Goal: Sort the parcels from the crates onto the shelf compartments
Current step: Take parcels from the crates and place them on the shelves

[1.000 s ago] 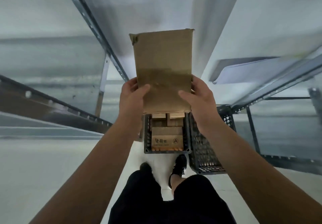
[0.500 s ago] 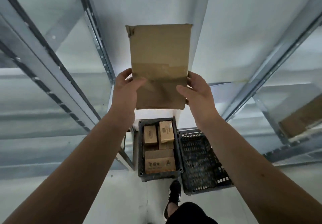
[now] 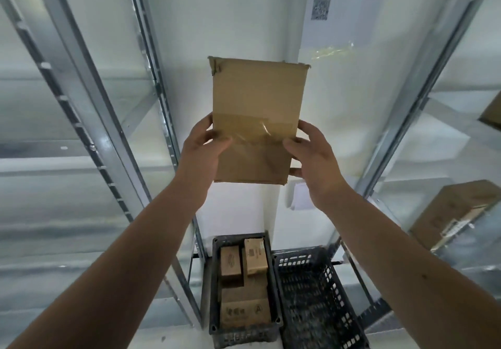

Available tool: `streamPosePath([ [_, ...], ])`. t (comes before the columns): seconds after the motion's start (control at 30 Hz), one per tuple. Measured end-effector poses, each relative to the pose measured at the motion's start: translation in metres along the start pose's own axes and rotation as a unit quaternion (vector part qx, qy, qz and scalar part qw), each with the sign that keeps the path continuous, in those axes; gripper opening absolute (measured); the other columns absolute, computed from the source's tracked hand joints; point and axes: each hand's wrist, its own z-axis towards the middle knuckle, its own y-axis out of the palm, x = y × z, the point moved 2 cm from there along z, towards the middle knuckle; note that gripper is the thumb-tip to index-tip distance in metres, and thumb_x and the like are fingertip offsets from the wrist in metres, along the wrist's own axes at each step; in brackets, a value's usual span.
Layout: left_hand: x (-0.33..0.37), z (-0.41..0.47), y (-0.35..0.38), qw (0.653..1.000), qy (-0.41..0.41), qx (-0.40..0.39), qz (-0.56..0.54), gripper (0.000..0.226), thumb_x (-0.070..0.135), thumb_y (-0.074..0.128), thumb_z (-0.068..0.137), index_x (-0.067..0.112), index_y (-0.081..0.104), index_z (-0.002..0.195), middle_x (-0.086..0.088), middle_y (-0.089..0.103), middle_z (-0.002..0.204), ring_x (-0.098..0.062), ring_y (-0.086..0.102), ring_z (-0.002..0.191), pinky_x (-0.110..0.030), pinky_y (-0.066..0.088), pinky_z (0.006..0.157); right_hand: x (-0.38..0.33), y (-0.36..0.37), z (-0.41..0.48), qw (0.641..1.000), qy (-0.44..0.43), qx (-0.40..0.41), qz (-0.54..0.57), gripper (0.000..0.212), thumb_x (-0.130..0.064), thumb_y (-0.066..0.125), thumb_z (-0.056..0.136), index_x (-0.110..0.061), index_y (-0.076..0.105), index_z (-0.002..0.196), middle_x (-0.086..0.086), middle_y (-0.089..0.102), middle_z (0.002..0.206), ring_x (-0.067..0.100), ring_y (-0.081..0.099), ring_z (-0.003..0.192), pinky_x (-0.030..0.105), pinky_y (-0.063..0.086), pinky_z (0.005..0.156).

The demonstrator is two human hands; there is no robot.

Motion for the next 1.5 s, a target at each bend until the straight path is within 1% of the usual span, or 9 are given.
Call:
streamPosePath([
  [0.33,0.074,0.01,0.032,0.993,0.104,0.053,0.015,0.024,0.028,0.06,0.107,0.026,0.07,0.128,0.011,0.079,0.102,-0.001,0.075,0.092,-0.018,0.053,0.074,-0.093,-0.016,0.028,0.996,-0.072,-0.03,-0.053,0.036,-0.045,0.069,0.096,-0.038,0.061,0.131,-0.003,0.076,0.118,0.018,0.075,0.108,0.054,0.055,0.107],
  [0.47,0.104,0.017,0.039,0.988,0.136,0.068,0.033,0.039,0.043,0.033,0.115,0.023,0.066,0.123,0.003,0.073,0.11,-0.001,0.066,0.08,-0.008,0.046,0.061,-0.124,-0.027,0.037,0.991,-0.102,-0.01,-0.087,0.021,-0.059,0.05,0.106,-0.045,0.06,0.117,-0.01,0.068,0.13,0.015,0.064,0.124,0.048,0.049,0.113],
  [0.57,0.129,0.023,0.047,0.989,0.128,0.07,0.032,0.051,0.052,0.02,0.114,0.032,0.067,0.117,0.006,0.075,0.108,-0.003,0.066,0.08,-0.019,0.044,0.065,-0.144,-0.034,0.039,0.992,-0.1,-0.01,-0.072,0.03,-0.063,0.043,0.106,-0.042,0.058,0.121,-0.008,0.068,0.132,0.016,0.066,0.122,0.045,0.054,0.101],
  [0.7,0.152,0.028,0.053,0.989,0.135,0.061,0.004,0.049,0.058,0.023,0.112,0.038,0.068,0.109,0.012,0.077,0.099,-0.007,0.068,0.082,-0.031,0.045,0.074,-0.162,-0.041,0.049,0.995,-0.094,-0.027,-0.01,0.049,-0.061,0.04,0.108,-0.025,0.06,0.136,0.004,0.073,0.129,0.024,0.072,0.118,0.039,0.057,0.085],
  [0.97,0.173,0.035,0.054,0.988,0.145,0.053,-0.022,0.044,0.059,0.026,0.111,0.041,0.065,0.104,0.011,0.073,0.104,-0.018,0.066,0.097,-0.039,0.047,0.088,-0.187,-0.039,0.057,0.995,-0.083,-0.021,0.058,0.058,-0.064,0.031,0.108,-0.024,0.071,0.12,0.005,0.077,0.117,0.022,0.074,0.11,0.047,0.06,0.098],
  [1.1,0.167,0.034,0.047,0.989,0.137,0.039,-0.023,0.055,0.066,0.025,0.107,0.04,0.074,0.101,0.009,0.078,0.103,-0.021,0.068,0.113,-0.043,0.049,0.104,-0.186,-0.037,0.059,0.994,-0.094,-0.061,-0.002,0.041,-0.048,0.049,0.11,-0.016,0.075,0.105,-0.007,0.076,0.081,0.007,0.071,0.074,0.035,0.057,0.09],
  [1.2,0.163,0.038,0.042,0.992,0.12,0.032,-0.03,0.058,0.067,0.031,0.106,0.036,0.079,0.096,0.003,0.08,0.106,-0.021,0.07,0.116,-0.045,0.048,0.113,-0.181,-0.036,0.064,0.993,-0.096,-0.068,-0.021,0.042,-0.051,0.053,0.107,-0.016,0.077,0.106,-0.01,0.075,0.08,0.003,0.069,0.07,0.037,0.056,0.087],
  [1.4,0.162,0.046,0.034,0.996,0.08,0.032,-0.038,0.047,0.059,0.048,0.107,0.032,0.084,0.092,0.002,0.081,0.108,-0.023,0.072,0.113,-0.048,0.052,0.11,-0.186,-0.041,0.067,0.992,-0.112,-0.061,-0.021,0.051,-0.046,0.07,0.076,-0.013,0.081,0.113,0.0,0.077,0.105,0.025,0.063,0.09,0.042,0.045,0.075],
  [1.5,0.165,0.047,0.031,0.995,0.092,-0.001,-0.035,0.043,0.048,0.053,0.107,0.03,0.085,0.084,0.003,0.08,0.097,-0.03,0.069,0.106,-0.048,0.052,0.099,-0.186,-0.044,0.068,0.991,-0.111,-0.07,0.011,0.029,-0.038,0.066,0.088,-0.019,0.084,0.1,0.001,0.076,0.1,0.025,0.062,0.086,0.044,0.048,0.078],
])
